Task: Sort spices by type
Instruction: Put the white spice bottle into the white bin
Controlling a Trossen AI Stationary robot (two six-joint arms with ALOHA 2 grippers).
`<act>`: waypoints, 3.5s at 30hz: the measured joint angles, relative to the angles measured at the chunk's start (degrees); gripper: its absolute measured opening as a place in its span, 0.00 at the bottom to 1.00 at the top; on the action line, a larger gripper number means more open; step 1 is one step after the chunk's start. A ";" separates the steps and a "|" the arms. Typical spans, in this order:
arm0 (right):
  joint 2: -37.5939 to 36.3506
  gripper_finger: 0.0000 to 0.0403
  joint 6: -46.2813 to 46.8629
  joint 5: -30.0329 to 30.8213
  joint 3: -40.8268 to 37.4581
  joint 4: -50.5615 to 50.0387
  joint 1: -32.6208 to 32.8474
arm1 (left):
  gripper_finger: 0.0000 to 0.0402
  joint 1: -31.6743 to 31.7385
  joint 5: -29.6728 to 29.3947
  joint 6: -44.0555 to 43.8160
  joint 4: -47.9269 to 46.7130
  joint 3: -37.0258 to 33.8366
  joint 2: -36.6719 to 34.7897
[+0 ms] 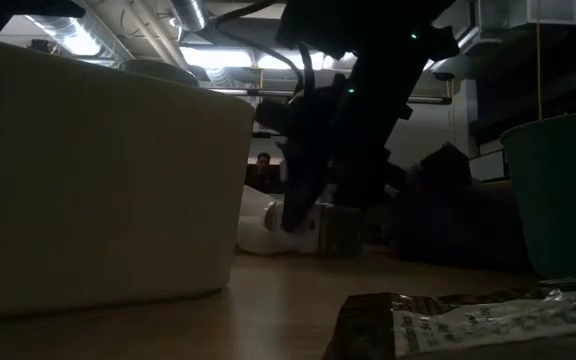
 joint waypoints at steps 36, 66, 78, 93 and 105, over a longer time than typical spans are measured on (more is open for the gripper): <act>-2.25 0.52 -47.14 -1.48 17.85 5.65 0.02 | 0.64 7.91 1.83 46.37 26.71 0.00 0.80; -2.25 0.53 -65.87 -10.57 17.77 16.33 -0.02 | 0.64 16.82 22.91 64.51 40.50 0.00 7.19; -2.25 0.53 -68.08 -12.11 17.77 21.97 0.03 | 0.64 17.25 24.38 64.92 40.91 0.00 7.23; -2.27 0.53 -67.96 -12.42 17.77 22.38 0.09 | 0.45 18.51 26.62 74.98 46.00 -0.02 7.23; -2.27 0.62 -65.19 -7.98 17.81 22.33 0.09 | 0.45 18.53 26.99 73.49 46.46 -0.02 7.23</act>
